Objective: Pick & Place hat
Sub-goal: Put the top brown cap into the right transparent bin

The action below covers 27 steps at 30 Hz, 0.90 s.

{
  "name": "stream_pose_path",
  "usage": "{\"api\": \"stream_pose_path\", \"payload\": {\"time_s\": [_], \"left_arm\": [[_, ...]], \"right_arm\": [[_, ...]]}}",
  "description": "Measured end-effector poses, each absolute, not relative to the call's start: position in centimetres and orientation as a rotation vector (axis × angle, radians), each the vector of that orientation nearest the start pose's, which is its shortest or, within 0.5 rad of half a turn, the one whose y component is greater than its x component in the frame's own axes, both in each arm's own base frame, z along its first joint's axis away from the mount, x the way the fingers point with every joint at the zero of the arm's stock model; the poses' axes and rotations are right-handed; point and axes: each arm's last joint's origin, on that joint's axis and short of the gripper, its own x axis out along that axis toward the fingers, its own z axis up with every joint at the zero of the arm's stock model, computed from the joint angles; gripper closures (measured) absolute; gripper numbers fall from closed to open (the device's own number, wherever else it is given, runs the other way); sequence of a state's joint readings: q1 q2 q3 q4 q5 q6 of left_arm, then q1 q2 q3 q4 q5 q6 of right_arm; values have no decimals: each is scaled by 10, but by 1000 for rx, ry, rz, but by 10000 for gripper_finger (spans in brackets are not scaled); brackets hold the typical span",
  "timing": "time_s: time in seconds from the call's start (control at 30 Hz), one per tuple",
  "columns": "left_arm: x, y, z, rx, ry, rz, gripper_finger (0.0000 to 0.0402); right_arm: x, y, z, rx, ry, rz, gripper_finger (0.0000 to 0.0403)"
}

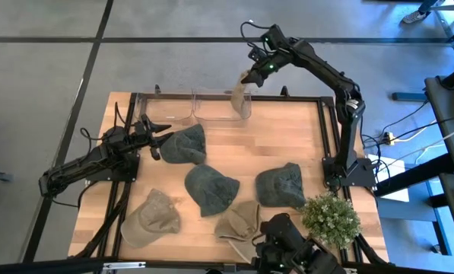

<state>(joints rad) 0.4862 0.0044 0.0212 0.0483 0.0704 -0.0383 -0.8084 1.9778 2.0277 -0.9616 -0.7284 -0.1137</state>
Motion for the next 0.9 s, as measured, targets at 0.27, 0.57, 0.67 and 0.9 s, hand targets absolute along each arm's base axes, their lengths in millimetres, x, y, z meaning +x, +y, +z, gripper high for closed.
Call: {"api": "stream_pose_path", "payload": {"time_s": [0.27, 0.57, 0.67, 0.9], "left_arm": [[86, 43, 175, -20, -71, 415, 258], [86, 43, 175, -20, -71, 416, 258], [86, 43, 175, -19, -74, 416, 258], [86, 42, 182, 1, -136, 383, 257]], "right_arm": [[314, -269, 372, 207, 780, -131, 396], [316, -246, 368, 264, 892, -47, 396], [319, -241, 367, 234, 923, -57, 396], [321, -230, 384, 144, 905, -40, 396]]}}
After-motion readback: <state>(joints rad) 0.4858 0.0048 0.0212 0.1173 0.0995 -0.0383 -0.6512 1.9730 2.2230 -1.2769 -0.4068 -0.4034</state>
